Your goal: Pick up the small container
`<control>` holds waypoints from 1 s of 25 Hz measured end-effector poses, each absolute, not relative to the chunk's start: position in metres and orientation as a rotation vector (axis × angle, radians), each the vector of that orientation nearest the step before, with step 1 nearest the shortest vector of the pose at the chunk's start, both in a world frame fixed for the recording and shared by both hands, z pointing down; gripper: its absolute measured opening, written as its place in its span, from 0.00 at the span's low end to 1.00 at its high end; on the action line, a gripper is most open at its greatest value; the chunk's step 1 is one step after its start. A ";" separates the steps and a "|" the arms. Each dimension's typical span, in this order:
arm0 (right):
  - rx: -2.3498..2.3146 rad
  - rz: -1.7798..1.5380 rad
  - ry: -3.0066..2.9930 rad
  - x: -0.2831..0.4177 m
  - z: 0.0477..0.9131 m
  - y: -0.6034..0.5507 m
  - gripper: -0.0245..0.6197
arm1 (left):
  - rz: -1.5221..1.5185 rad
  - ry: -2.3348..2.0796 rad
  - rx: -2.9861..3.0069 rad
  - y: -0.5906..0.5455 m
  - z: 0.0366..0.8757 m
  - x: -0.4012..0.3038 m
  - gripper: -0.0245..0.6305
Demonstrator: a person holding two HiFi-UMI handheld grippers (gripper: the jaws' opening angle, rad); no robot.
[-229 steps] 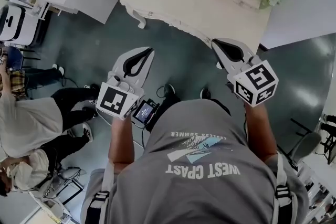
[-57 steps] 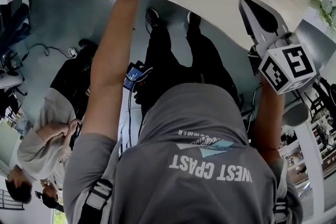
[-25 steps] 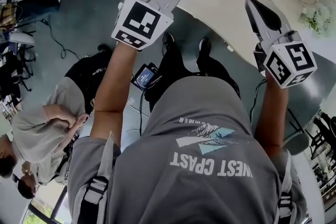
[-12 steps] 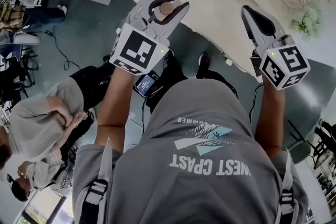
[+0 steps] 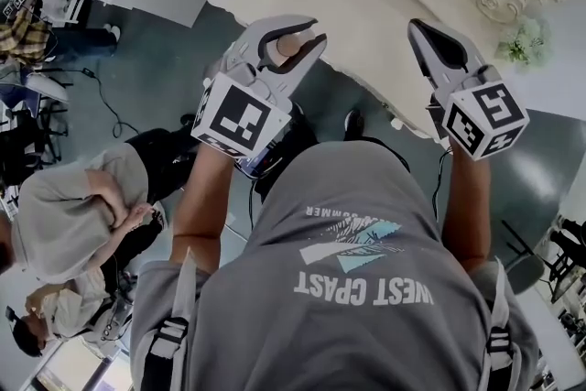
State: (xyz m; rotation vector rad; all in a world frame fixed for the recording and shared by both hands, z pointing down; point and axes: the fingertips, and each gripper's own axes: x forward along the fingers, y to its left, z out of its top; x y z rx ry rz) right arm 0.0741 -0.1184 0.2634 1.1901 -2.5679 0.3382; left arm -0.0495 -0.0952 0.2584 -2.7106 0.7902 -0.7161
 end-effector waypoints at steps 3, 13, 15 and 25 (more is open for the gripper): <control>1.174 0.328 -2.569 0.073 0.261 -0.116 0.04 | -0.706 0.795 -2.714 -0.090 0.254 -0.049 0.15; 1.125 0.252 -2.566 0.071 0.255 -0.106 0.04 | -0.698 0.825 -2.690 -0.073 0.243 -0.051 0.15; 1.112 0.222 -2.553 0.068 0.256 -0.100 0.04 | -0.697 0.820 -2.685 -0.066 0.240 -0.053 0.15; 1.062 0.164 -2.535 0.059 0.257 -0.090 0.04 | -0.705 0.812 -2.665 -0.054 0.237 -0.058 0.15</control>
